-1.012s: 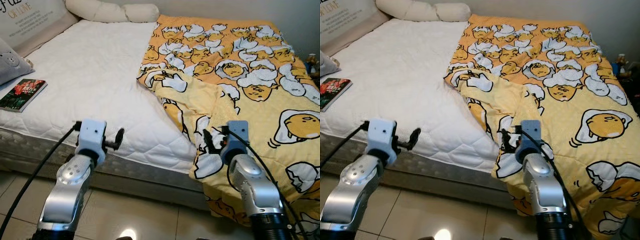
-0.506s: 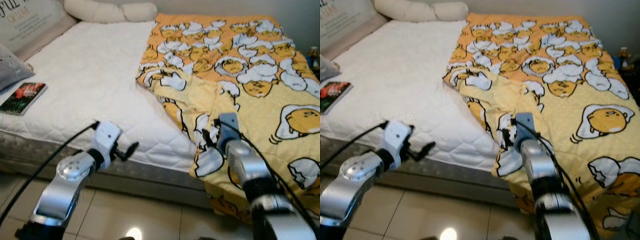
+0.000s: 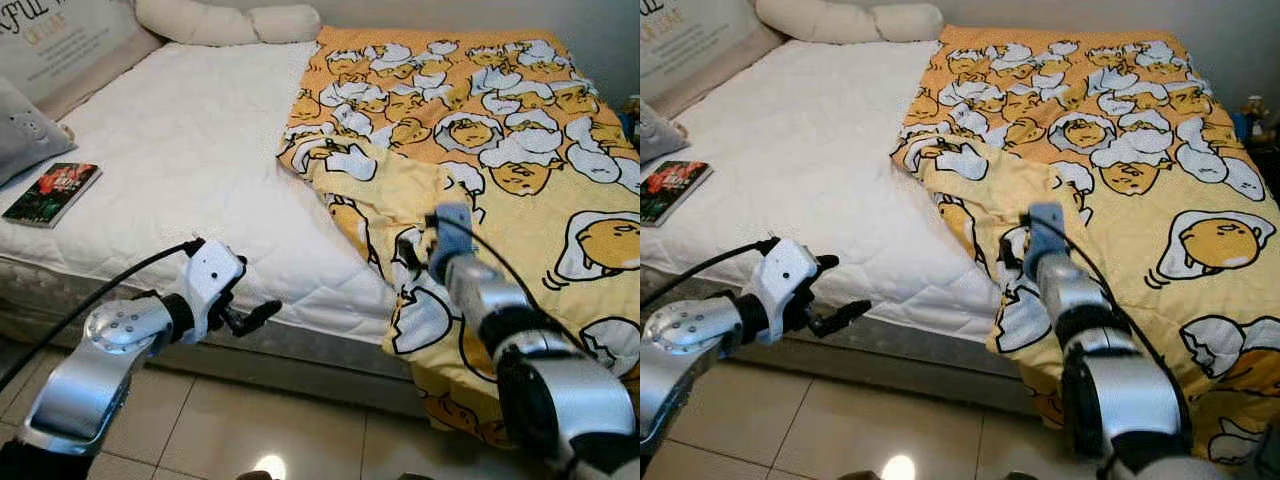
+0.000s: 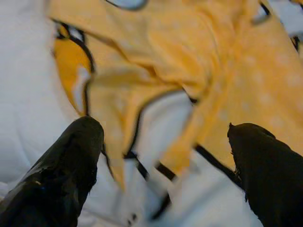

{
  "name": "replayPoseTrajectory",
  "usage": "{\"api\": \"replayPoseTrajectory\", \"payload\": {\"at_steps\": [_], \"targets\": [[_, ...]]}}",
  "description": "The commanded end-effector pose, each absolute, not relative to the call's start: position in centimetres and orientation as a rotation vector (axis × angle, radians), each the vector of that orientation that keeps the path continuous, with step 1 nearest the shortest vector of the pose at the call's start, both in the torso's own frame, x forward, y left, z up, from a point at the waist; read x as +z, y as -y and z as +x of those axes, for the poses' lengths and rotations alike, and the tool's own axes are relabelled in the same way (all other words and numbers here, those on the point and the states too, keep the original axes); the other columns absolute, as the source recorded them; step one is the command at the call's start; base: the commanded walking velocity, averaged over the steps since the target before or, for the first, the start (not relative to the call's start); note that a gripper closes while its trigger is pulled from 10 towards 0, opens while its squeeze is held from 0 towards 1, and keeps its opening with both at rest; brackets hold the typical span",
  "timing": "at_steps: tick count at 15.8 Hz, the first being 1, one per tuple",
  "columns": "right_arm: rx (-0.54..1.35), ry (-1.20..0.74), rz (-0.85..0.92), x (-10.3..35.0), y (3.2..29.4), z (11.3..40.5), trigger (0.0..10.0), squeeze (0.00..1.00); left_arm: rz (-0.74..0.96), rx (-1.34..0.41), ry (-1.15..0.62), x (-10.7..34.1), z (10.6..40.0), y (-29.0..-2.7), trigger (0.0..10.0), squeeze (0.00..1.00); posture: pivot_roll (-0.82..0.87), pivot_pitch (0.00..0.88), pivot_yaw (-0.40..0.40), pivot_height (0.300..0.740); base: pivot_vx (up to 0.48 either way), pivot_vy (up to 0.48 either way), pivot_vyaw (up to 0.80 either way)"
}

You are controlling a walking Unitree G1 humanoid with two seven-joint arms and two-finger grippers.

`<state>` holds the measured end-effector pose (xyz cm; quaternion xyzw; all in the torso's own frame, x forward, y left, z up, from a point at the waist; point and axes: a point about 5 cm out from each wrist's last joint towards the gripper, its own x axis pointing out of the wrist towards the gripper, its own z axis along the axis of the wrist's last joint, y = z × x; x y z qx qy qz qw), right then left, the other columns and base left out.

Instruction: Clean up the room

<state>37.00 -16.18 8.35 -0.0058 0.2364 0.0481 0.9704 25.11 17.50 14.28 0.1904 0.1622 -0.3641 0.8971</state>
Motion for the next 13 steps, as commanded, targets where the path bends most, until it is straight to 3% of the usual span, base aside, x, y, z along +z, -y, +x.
{"api": "replayPoseTrajectory", "payload": {"at_steps": [1, 5, 6, 13], "targets": [[0.132, -0.513, -0.045, 7.8, 15.5, 36.8, 10.0, 1.00, 0.394, -0.747, -0.353, 14.7, 24.8, -17.9, 10.0, 0.00, 0.12, 0.063, 0.052, 0.740, 0.000, 0.000, 0.00], [0.158, -0.573, -0.191, 7.2, 15.0, 36.5, 10.0, 1.00, 0.395, -0.764, -0.365, 15.5, 24.3, -17.8, 10.0, 0.00, 0.15, 0.144, 0.031, 0.740, 0.000, 0.000, 0.00], [0.152, -0.584, -0.223, 7.0, 14.9, 36.4, 10.0, 0.00, 0.395, -0.766, -0.368, 15.6, 24.1, -17.8, 10.0, 0.00, 0.16, 0.159, 0.027, 0.740, 0.000, 0.000, 0.00], [0.073, -0.645, -0.336, 5.3, 14.8, 35.3, 10.0, 0.00, 0.381, -0.756, -0.405, 15.7, 22.8, -17.5, 10.0, 0.00, 0.19, 0.195, 0.004, 0.740, 0.000, 0.000, 0.00]]}}
